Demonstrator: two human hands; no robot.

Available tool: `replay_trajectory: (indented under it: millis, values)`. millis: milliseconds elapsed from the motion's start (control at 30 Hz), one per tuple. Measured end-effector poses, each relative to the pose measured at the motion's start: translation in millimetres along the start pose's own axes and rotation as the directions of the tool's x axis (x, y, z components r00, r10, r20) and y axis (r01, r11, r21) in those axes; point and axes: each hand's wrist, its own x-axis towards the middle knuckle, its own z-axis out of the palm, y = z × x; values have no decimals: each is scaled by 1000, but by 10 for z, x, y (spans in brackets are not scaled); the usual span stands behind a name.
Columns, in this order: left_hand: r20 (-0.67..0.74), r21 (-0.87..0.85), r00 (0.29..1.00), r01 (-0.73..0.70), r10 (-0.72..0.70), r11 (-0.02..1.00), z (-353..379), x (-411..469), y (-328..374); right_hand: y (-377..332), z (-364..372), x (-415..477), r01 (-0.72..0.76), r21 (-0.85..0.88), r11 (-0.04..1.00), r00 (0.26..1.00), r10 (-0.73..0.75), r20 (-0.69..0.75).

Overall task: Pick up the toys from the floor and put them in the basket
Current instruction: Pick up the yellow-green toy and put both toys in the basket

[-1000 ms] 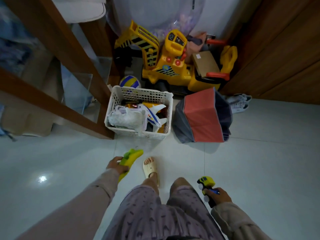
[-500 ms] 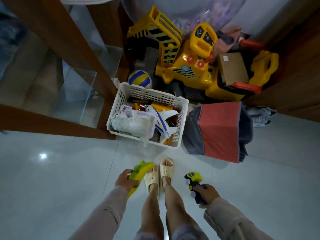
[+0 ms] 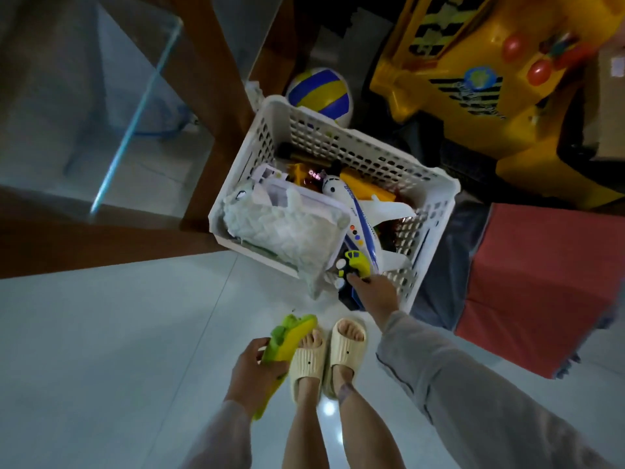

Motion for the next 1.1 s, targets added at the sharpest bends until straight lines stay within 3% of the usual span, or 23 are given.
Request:
replay_trajectory:
  millis: [233,367,467,633,700,833,900,1000,1100]
  values:
    - [-57,-13,998,4,-4,1000,-8,485,69,-100,520,660,-67,-49,997,963,52,-264]
    - [-62,-53,997,32,-35,998,-28,570,89,-70,595,748,-8,-35,999,944,-4,-330]
    - [-69,-94,996,54,-61,994,-38,555,148,-23,603,689,69,-80,994,964,-87,-252]
    - [-37,-252,993,99,-112,963,31,441,327,214,377,381,235,28,972,967,-231,-104]
    - [-13,-360,992,115,-128,926,114,381,413,383,204,243,208,19,978,978,-208,-16]
    - [43,-540,987,155,-158,827,383,318,575,752,-206,54,-46,124,991,982,22,186]
    - [20,-474,988,144,-153,869,588,320,670,926,-397,8,-112,139,984,976,83,202]
    - [-79,-75,996,23,-29,997,899,364,824,1121,-589,-8,-159,168,973,973,126,191]
    - [-81,127,979,-175,186,976,1181,484,964,1274,-671,28,-195,196,961,964,151,219]
